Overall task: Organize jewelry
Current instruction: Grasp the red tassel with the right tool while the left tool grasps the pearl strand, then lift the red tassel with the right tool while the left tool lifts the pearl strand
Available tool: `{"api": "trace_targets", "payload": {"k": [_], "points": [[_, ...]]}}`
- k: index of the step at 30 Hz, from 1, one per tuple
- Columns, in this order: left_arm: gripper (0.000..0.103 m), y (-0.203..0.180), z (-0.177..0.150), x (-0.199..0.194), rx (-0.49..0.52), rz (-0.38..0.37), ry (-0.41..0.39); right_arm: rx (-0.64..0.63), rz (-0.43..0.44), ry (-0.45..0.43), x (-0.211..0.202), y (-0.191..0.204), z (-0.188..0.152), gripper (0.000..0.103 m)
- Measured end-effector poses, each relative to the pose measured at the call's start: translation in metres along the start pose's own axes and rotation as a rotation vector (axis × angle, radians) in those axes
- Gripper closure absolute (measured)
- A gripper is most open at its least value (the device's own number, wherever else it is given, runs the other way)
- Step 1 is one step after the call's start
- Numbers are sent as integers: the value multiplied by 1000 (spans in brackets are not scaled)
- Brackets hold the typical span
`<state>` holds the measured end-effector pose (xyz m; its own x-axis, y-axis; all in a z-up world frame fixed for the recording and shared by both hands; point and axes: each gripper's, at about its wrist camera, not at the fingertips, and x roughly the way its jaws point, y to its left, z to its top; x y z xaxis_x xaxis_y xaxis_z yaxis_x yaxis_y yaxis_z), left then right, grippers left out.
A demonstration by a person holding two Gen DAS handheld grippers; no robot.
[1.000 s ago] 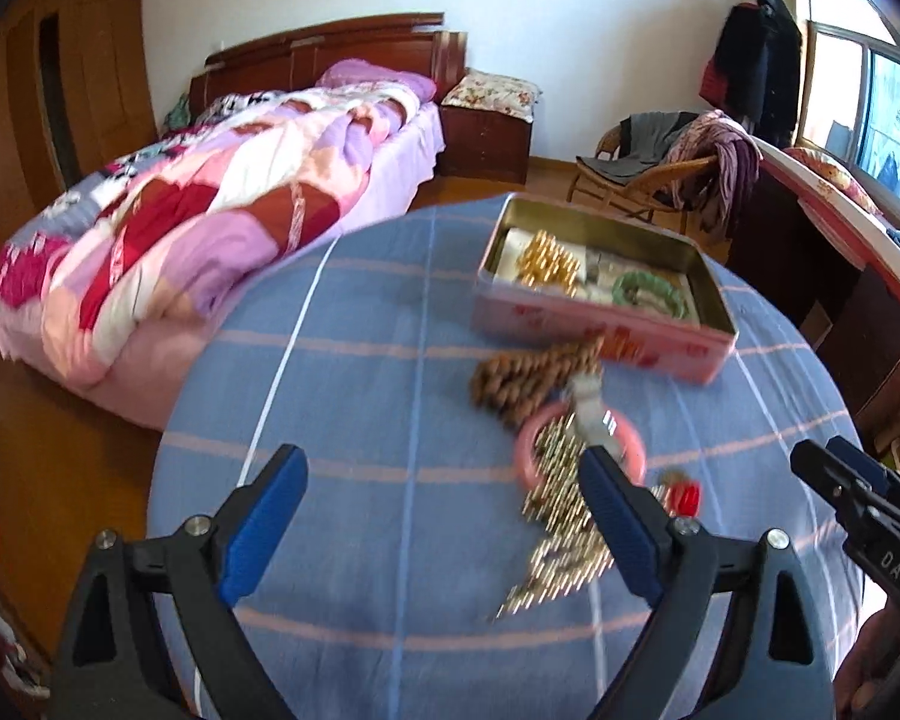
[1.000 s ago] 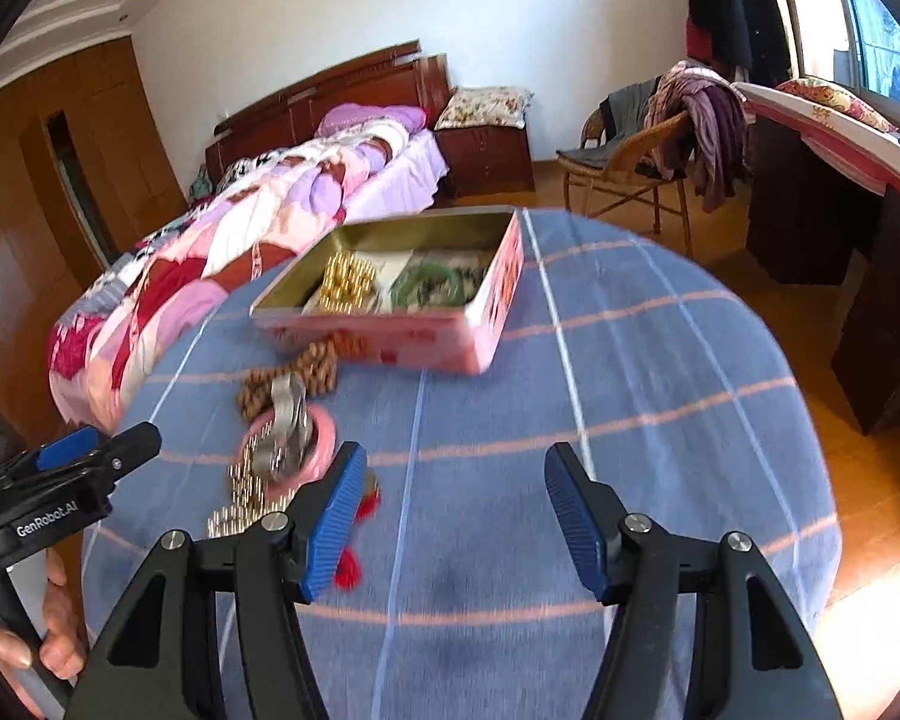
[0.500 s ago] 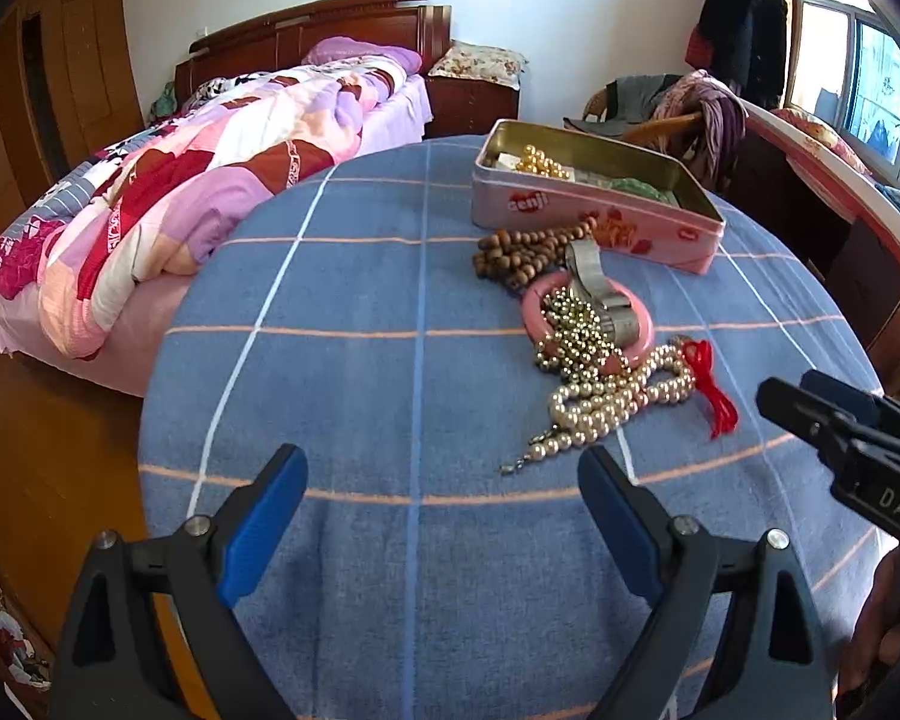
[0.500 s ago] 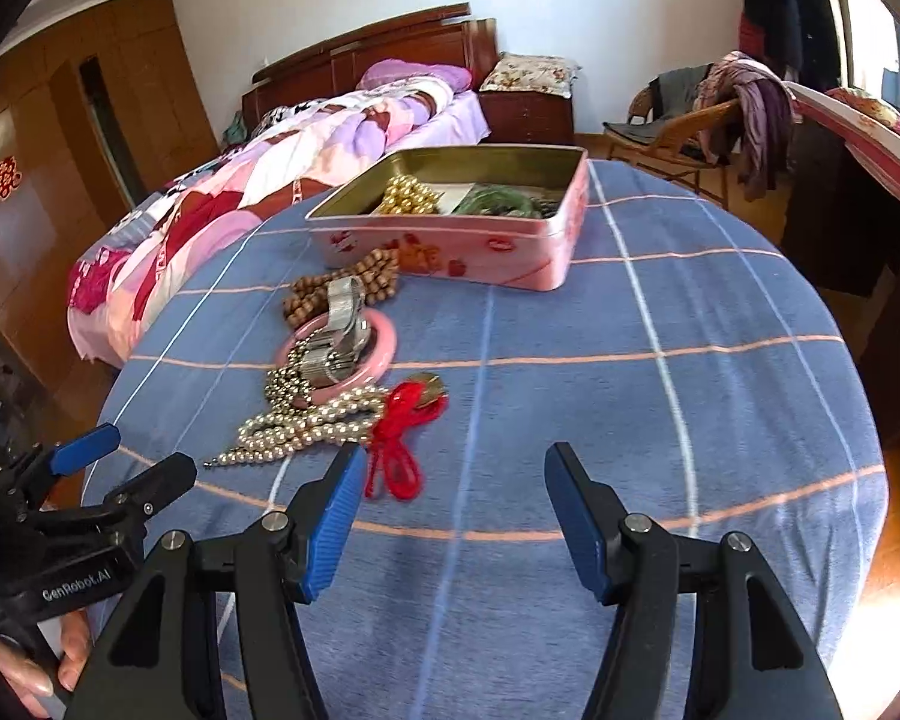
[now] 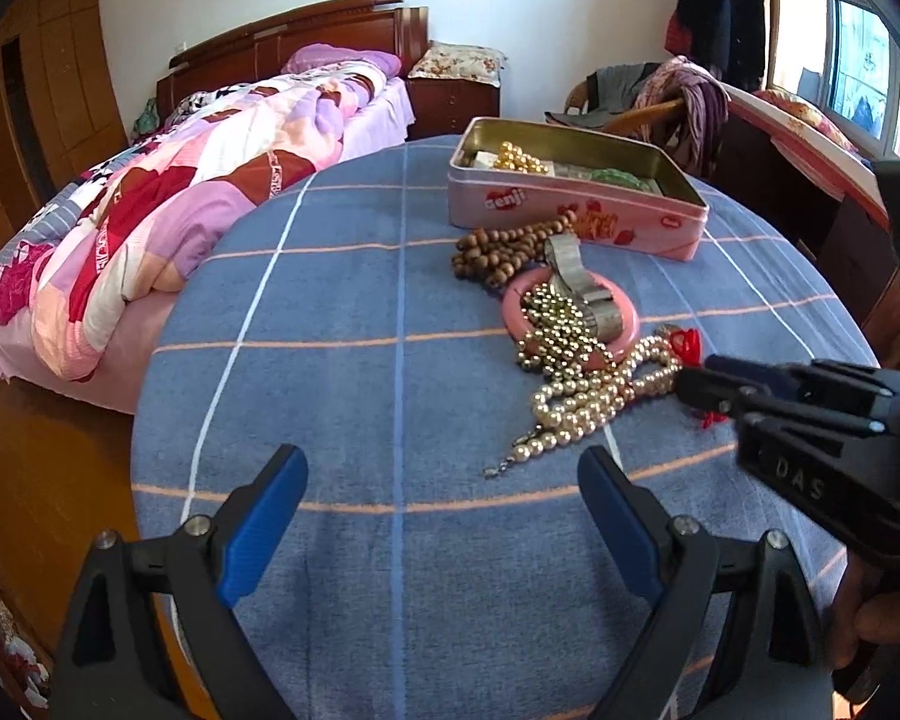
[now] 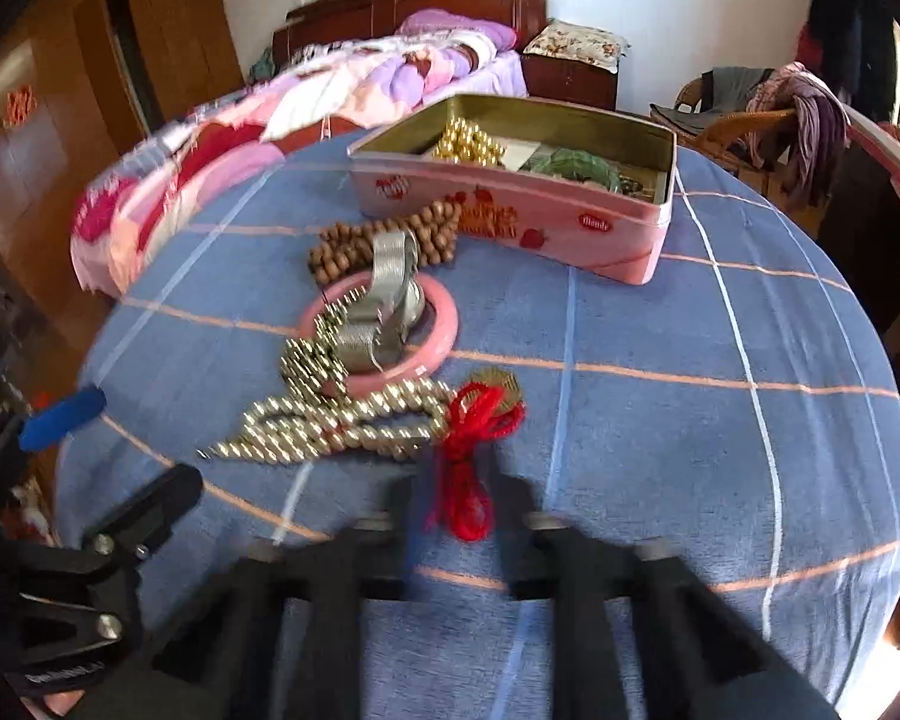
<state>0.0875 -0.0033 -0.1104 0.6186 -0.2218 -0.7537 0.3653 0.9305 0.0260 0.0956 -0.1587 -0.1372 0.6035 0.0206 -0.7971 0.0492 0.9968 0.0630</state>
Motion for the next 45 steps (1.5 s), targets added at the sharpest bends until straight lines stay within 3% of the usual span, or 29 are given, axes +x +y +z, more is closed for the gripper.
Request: {"api": "trace_targets", "payload": {"k": [8, 16, 18, 21, 24, 25, 28, 34, 45], "points": [[9, -19, 14, 5, 69, -67, -16, 90, 8, -66, -30, -30, -9, 98], [13, -41, 24, 34, 93, -130, 79, 149, 12, -113, -59, -53, -14, 98], [22, -42, 24, 39, 93, -127, 110, 151, 16, -123, -63, -55, -13, 98], [38, -46, 23, 34, 117, -145, 95, 154, 23, -127, -64, -52, -12, 98], [71, -55, 18, 27, 156, -177, 78, 157, 30, -125, -63, -49, -14, 98], [89, -57, 15, 24, 168, -188, 71, 157, 32, -125, -64, -48, -14, 98], [89, -60, 9, 17, 180, -203, 66, 153, 33, -137, -69, -47, -14, 98], [90, -40, -8, -9, 80, -347, 57, 176, 33, -173, -82, -55, -14, 98], [90, -11, 12, -55, -4, -391, -100, 186, 53, -217, -95, -52, -10, 98]]}}
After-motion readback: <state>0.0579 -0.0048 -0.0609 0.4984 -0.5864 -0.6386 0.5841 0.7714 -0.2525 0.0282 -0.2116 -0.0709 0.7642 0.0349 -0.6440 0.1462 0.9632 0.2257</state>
